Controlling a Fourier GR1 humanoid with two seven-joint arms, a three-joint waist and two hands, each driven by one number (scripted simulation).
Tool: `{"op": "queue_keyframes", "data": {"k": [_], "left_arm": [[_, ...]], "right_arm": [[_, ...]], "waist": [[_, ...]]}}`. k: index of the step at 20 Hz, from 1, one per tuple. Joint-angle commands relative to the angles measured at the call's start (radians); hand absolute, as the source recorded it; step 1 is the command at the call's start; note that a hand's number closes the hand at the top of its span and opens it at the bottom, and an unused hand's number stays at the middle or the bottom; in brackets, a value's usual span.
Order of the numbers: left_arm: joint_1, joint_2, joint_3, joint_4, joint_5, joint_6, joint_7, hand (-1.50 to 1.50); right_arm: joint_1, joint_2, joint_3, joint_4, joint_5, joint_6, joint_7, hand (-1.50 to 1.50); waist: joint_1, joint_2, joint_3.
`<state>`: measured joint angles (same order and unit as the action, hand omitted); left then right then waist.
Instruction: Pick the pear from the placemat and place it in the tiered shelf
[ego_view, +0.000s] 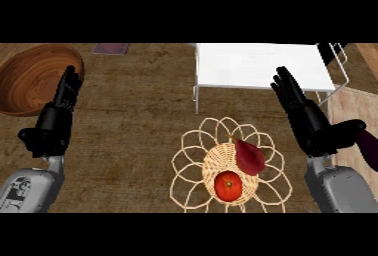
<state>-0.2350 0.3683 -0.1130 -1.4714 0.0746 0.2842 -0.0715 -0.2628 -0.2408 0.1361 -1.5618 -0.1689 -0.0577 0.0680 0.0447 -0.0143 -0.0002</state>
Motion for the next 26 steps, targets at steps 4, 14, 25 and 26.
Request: {"op": "queue_keyframes", "data": {"k": [4, 14, 25, 26], "left_arm": [[0.118, -0.030, 0.020, 0.078, 0.109, -0.056, 0.177, 0.00], [0.142, -0.028, 0.050, 0.169, 0.241, -0.205, 0.319, 0.00], [0.198, -0.066, 0.033, 0.099, 0.192, -0.146, 0.352, 0.00], [0.182, -0.061, 0.051, 0.134, 0.209, -0.169, 0.336, 0.00]], "right_arm": [[-0.059, -0.192, -0.139, 0.026, -0.039, 0.167, -0.111, 1.50], [-0.099, -0.330, -0.186, 0.516, 0.086, 0.326, -0.306, -1.50], [-0.087, -0.464, -0.101, 0.195, -0.002, 0.673, -0.072, -1.50], [-0.106, -0.453, -0.083, 0.131, -0.016, 0.657, 0.024, -1.50]], "waist": [[-0.039, 0.019, 0.001], [-0.028, 0.021, 0.002], [-0.050, 0.011, -0.001], [-0.054, 0.010, -0.002]]}}
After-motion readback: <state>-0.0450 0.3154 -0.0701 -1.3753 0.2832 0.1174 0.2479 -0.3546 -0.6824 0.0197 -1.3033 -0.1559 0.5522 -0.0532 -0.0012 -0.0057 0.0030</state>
